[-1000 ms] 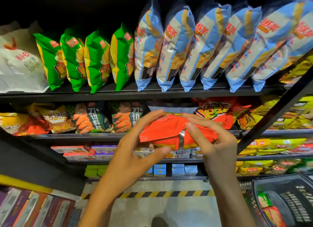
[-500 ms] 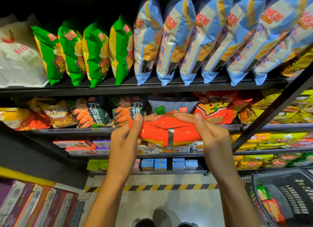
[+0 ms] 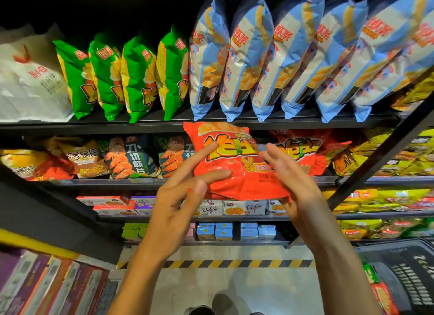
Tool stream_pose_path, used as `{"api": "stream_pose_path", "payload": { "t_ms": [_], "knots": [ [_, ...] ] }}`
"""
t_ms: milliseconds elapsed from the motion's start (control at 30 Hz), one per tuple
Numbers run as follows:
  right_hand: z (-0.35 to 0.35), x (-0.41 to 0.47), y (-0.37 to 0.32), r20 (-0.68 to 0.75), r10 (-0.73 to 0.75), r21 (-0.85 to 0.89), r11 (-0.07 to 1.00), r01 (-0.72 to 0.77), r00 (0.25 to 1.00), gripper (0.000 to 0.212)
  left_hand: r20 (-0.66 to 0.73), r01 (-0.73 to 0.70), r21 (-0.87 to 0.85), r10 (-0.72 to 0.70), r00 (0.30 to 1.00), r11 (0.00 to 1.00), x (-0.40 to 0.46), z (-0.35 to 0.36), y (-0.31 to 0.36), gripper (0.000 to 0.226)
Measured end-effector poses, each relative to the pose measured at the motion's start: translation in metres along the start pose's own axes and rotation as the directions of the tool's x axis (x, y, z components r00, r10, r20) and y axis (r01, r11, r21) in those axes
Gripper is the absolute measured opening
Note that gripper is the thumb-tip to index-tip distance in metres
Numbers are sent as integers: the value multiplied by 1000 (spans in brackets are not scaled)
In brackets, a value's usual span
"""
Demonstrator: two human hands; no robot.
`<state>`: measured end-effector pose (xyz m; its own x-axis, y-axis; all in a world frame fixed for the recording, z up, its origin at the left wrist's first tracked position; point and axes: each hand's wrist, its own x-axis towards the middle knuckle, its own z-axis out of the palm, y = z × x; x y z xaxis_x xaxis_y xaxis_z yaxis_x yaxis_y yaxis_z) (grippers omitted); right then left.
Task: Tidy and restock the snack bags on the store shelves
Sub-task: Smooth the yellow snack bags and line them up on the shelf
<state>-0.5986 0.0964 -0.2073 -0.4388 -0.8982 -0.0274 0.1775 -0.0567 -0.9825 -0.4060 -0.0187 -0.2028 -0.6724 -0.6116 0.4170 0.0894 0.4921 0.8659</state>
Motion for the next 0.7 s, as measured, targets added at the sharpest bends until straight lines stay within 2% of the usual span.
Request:
{"api": "stream_pose_path", "payload": {
  "t_ms": [67, 167, 300, 400, 500, 600, 700],
  "knots": [
    [-3, 4, 2, 47, 28, -105, 994, -23, 998, 61, 71, -54, 60, 50, 996, 997, 1, -4, 0, 46],
    [0, 6, -2, 7, -85, -143, 986, 85, 996, 71, 60, -90, 79, 86, 995, 993, -1, -6, 0, 64],
    [5, 8, -7, 0, -263, -146, 954, 261, 965, 77, -39, 87, -145, -94, 995, 986, 9, -15, -7, 84],
    [12, 16, -17, 14, -362, -128, 924, 361, 932, 77, 51, 193, -241, -187, 981, 951, 27, -22, -6, 93],
    [19, 28, -36, 56, -440, -132, 886, 444, 896, 75, 151, 220, -303, -182, 972, 927, 51, -22, 13, 81],
    [22, 43, -67, 65, -517, -147, 841, 521, 854, 75, 90, 171, -367, -148, 985, 914, 85, -28, 39, 73],
    [24, 61, -102, 116, -583, -167, 787, 595, 804, 76, 16, 97, -397, -99, 995, 913, 117, -32, 65, 56]
  ]
}}
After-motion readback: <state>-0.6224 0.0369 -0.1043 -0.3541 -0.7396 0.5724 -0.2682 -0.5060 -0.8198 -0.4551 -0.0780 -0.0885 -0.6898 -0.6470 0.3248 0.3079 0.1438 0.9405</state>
